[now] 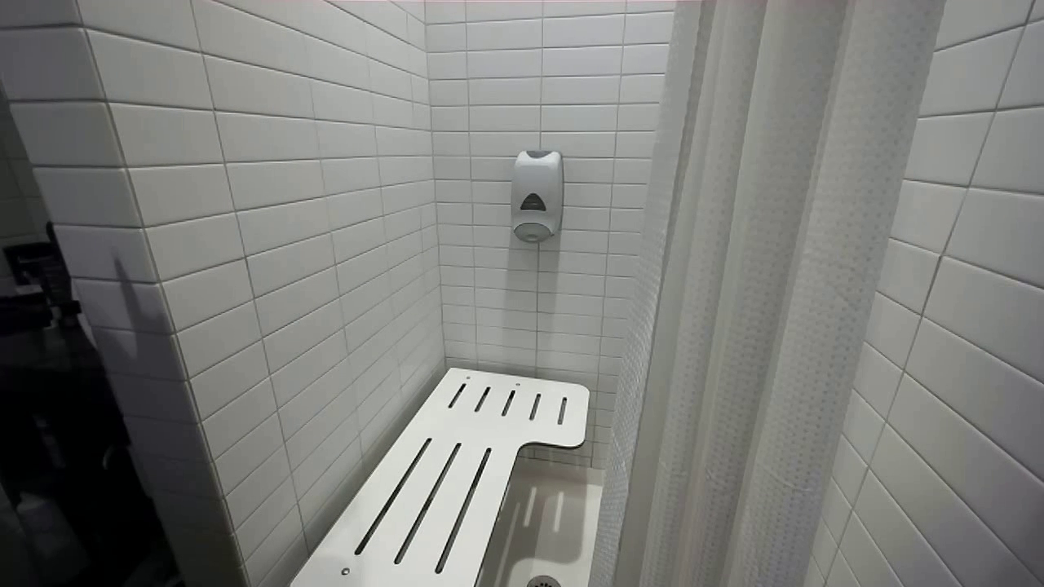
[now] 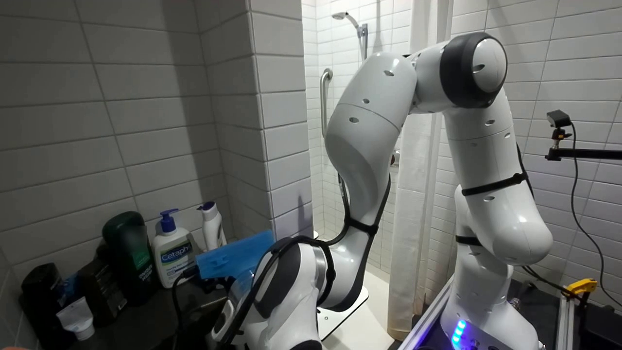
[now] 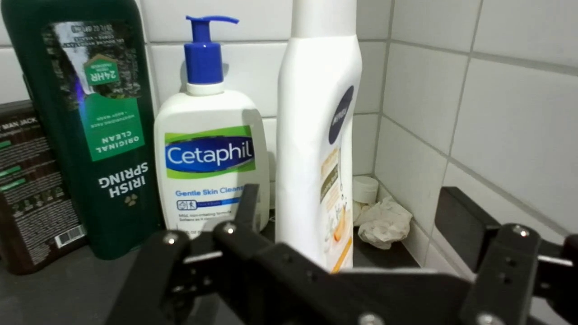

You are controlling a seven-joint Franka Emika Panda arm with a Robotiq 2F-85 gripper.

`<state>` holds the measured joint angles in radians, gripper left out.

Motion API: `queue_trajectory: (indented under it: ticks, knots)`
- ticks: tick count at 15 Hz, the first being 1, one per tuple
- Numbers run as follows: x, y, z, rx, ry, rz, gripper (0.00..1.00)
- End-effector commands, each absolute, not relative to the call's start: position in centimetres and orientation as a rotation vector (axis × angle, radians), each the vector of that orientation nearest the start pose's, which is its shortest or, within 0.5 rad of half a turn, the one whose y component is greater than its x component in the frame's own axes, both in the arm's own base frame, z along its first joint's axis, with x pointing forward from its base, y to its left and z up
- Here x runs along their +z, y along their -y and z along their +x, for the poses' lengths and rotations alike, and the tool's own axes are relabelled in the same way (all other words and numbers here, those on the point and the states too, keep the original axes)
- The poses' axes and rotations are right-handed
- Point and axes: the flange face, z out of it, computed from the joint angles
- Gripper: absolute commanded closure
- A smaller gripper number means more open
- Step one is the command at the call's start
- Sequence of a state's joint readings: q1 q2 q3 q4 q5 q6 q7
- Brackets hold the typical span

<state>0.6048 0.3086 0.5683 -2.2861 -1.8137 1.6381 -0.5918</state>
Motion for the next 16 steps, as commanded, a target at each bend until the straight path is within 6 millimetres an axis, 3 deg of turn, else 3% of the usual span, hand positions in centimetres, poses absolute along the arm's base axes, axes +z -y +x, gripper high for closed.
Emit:
queue_trajectory:
  ticks: [1,10,16]
  knots:
    - [26.2,-44.1,30.5,-0.091,-1.650,0.149,0.00]
    - [24.8,-44.9,32.8,-0.073,-1.686,0.105,0.00]
    - [26.2,-44.1,35.1,-0.088,-1.649,0.136,0.00]
